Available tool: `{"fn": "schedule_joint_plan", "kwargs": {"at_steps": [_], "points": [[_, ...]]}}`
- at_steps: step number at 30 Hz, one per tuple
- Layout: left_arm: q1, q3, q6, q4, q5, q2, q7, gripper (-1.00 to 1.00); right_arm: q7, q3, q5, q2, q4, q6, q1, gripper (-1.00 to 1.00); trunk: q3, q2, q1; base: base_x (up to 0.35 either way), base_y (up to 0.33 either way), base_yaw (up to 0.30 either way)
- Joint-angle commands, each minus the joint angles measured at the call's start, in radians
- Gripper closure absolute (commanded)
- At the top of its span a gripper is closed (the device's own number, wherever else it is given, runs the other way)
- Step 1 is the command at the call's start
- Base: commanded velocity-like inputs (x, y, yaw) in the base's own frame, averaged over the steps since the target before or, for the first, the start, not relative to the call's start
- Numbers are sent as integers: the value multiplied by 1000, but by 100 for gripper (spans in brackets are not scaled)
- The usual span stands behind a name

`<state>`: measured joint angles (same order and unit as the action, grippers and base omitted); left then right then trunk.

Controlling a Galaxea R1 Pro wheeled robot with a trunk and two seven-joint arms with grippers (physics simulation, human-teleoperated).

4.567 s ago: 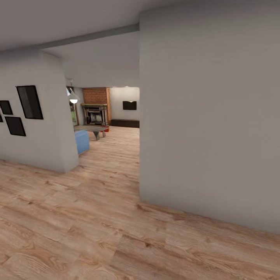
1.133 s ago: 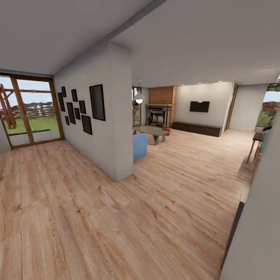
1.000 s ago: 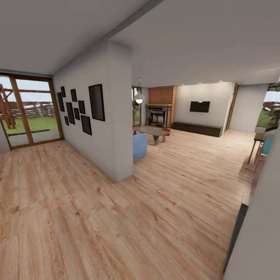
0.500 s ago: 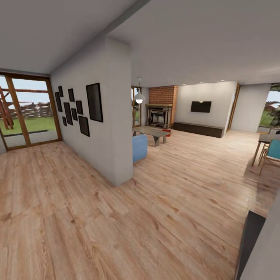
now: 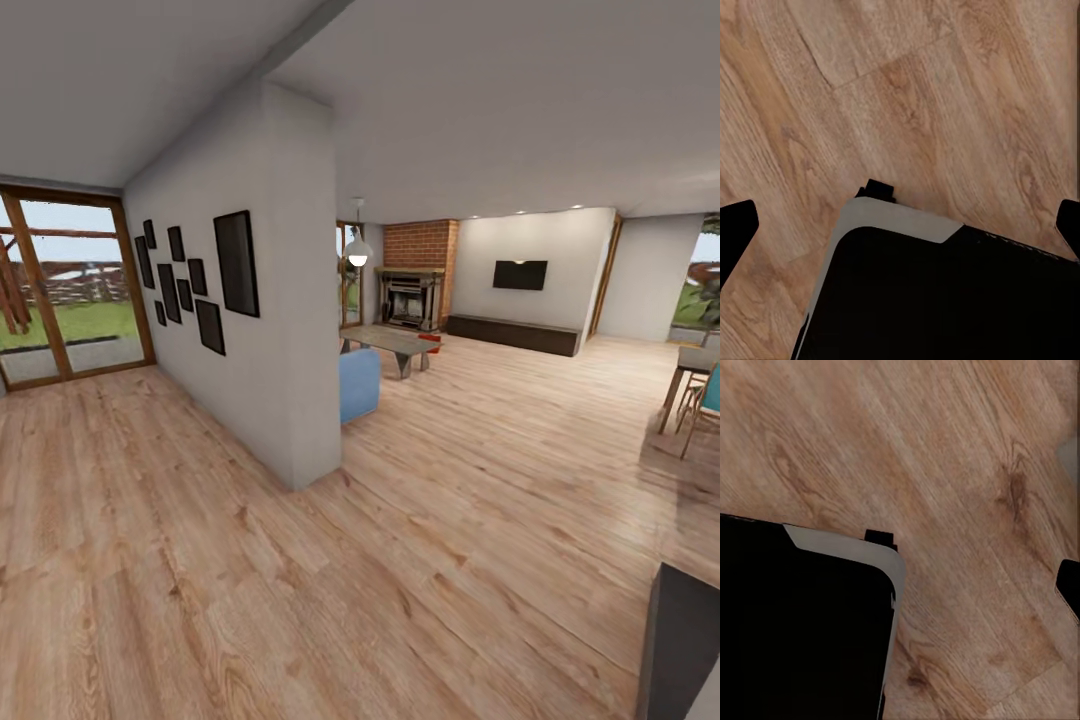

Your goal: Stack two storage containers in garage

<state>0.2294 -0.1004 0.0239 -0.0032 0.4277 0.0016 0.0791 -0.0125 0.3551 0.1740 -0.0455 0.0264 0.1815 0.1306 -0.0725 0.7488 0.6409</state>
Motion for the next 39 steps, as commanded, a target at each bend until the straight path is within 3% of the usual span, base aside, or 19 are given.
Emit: {"fn": "schedule_joint_plan", "kwargs": {"at_steps": [1,26,39], "points": [[1,-9,2,0,8,0,2,-100,-1,8,10,0,3,6,1,-100,-2,1,1,323,0,0],[1,-9,2,0,7,1,2,-100,1,0,20,3,3,4,1,-100,-2,1,1,323,0,-1],[1,-9,2,0,6,0,2,-100,-10,8,12,1,3,3,1,-100,-2,1,1,323,0,-246]]}}
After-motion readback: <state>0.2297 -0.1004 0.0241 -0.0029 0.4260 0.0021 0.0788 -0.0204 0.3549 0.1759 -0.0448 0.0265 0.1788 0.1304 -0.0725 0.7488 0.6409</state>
